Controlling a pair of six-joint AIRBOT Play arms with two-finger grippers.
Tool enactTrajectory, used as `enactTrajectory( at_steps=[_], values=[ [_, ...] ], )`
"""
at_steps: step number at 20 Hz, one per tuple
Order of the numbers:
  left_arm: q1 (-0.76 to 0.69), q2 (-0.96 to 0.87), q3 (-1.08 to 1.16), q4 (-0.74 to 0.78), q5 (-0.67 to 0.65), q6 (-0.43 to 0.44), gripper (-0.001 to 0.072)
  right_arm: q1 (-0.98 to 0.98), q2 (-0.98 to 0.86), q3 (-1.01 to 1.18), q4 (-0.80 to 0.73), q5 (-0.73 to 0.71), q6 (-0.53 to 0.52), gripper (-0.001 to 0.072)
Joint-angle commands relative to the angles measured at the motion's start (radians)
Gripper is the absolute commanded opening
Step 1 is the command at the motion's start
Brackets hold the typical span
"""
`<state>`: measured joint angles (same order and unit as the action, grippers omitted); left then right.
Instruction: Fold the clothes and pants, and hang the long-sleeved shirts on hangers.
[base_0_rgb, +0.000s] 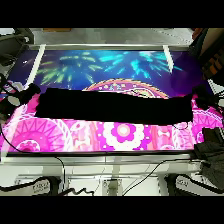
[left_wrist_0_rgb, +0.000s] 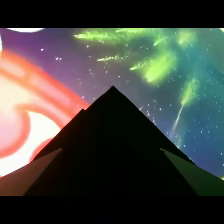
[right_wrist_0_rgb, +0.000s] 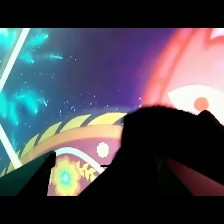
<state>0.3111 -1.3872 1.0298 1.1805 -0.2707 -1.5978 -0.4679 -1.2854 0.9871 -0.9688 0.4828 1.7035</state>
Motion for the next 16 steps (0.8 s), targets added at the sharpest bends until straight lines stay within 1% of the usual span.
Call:
enactTrajectory(
  at_steps=[1,2,3,4,5,6,7,8,10,11,12,13,16],
  values=[
    [0.016,0.041,0.005,0.004,-0.083,-0.003,0.0705,0.006,-0.008,0.0,-0.111,-0.023,0.013,0.0689],
    [0.034,0.064,0.005,0.022,-0.14,-0.003,0.0702,-0.004,-0.008,0.0,-0.134,0.0,0.013,0.0689],
    [0.06,0.086,0.005,0.047,-0.225,-0.004,0.0694,-0.016,-0.008,0.0,-0.149,0.023,0.013,0.0689],
    [0.096,0.1,0.005,0.069,-0.336,-0.004,0.0688,-0.032,-0.008,0.0,-0.163,0.051,0.013,0.0689],
    [0.134,0.106,0.003,0.079,-0.44,-0.003,0.0585,-0.047,-0.008,0.0,-0.173,0.081,0.012,0.0689],
    [0.17,0.109,-0.009,0.105,-0.517,0.01,0.0471,-0.061,-0.008,0.0,-0.187,0.115,0.006,0.0689],
    [0.193,0.115,-0.034,0.121,-0.547,0.018,0.0473,-0.07,-0.008,0.0,-0.201,0.15,-0.007,0.0688],
    [0.208,0.124,-0.072,0.115,-0.547,0.014,0.0474,-0.073,-0.008,0.0,-0.216,0.188,-0.049,0.0688],
    [0.21,0.126,-0.154,0.059,-0.506,0.011,0.0489,-0.072,-0.008,0.0,-0.219,0.254,-0.173,0.0688],
    [0.207,0.119,-0.193,0.005,-0.467,0.011,0.0566,-0.072,-0.008,0.0,-0.217,0.281,-0.205,0.0689],
    [0.206,0.108,-0.228,-0.078,-0.413,0.011,0.0683,-0.072,-0.008,0.0,-0.217,0.304,-0.21,0.0688],
    [0.206,0.093,-0.253,-0.166,-0.361,0.011,0.0708,-0.072,-0.008,0.0,-0.214,0.32,-0.211,0.0688],
    [0.198,0.016,-0.264,-0.383,-0.248,0.012,0.0707,-0.067,-0.008,0.0,-0.204,0.342,-0.211,0.0688]
  ],
)
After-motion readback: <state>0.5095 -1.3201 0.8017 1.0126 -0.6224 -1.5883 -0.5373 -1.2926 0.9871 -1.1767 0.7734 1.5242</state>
